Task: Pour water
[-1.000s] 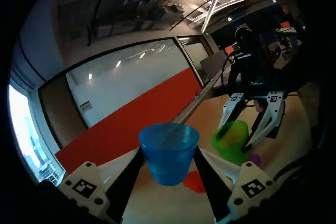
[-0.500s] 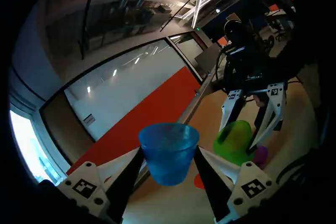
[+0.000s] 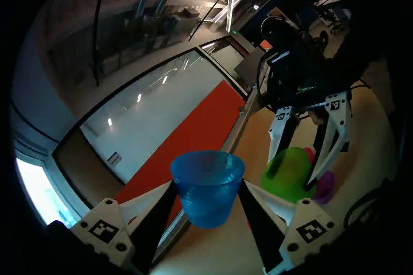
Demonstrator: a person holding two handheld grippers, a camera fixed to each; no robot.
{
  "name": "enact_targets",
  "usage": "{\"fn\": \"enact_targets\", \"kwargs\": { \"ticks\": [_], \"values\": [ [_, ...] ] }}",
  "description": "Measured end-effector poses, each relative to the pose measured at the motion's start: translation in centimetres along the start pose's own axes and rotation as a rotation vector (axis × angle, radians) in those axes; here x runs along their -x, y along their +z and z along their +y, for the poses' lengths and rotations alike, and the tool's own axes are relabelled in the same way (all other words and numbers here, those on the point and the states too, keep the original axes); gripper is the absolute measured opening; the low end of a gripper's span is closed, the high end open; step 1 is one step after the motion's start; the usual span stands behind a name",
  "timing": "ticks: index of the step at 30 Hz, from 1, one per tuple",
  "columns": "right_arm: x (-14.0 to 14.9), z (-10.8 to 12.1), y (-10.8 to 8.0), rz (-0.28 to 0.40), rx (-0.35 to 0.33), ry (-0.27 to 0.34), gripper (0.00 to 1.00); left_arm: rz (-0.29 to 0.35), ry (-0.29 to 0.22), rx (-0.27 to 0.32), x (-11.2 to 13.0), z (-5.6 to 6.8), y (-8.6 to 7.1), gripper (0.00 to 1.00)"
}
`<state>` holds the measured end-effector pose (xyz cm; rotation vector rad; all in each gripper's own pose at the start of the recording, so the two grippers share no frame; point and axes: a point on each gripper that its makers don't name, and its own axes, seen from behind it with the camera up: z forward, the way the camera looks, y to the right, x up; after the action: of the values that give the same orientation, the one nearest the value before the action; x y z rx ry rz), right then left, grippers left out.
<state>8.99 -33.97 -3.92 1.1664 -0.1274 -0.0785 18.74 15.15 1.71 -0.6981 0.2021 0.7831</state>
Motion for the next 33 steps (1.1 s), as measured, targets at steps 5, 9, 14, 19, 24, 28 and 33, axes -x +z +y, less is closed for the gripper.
{"fn": "enact_targets", "kwargs": {
  "ticks": [5, 9, 14, 19, 24, 28, 33],
  "values": [
    [0.08, 0.04, 0.2, 0.0, -0.003, -0.001, 0.9, 0.006, 0.023, 0.006, -0.16, 0.38, 0.11, 0.82],
    [0.11, 0.04, 0.4, 0.0, -0.004, 0.0, 0.9, 0.006, 0.056, 0.007, -0.13, 0.44, 0.26, 0.82],
    [0.08, -0.05, 0.59, -0.003, -0.008, -0.006, 0.9, 0.007, 0.101, 0.001, -0.19, 0.26, 0.43, 0.82],
    [-0.08, -0.11, 0.73, -0.004, -0.008, -0.015, 0.9, 0.013, 0.122, -0.002, -0.51, 0.22, 0.54, 0.82],
    [-0.26, -0.03, 0.75, -0.004, -0.007, -0.019, 0.9, 0.015, 0.147, -0.006, -0.74, 0.17, 0.51, 0.82],
    [-0.26, 0.05, 0.74, -0.005, -0.006, -0.021, 0.9, 0.014, 0.169, -0.009, -0.83, 0.2, 0.5, 0.82],
    [-0.36, 0.01, 0.75, -0.005, -0.005, -0.022, 0.9, 0.013, 0.191, -0.008, -0.97, 0.32, 0.57, 0.82]
  ]
}}
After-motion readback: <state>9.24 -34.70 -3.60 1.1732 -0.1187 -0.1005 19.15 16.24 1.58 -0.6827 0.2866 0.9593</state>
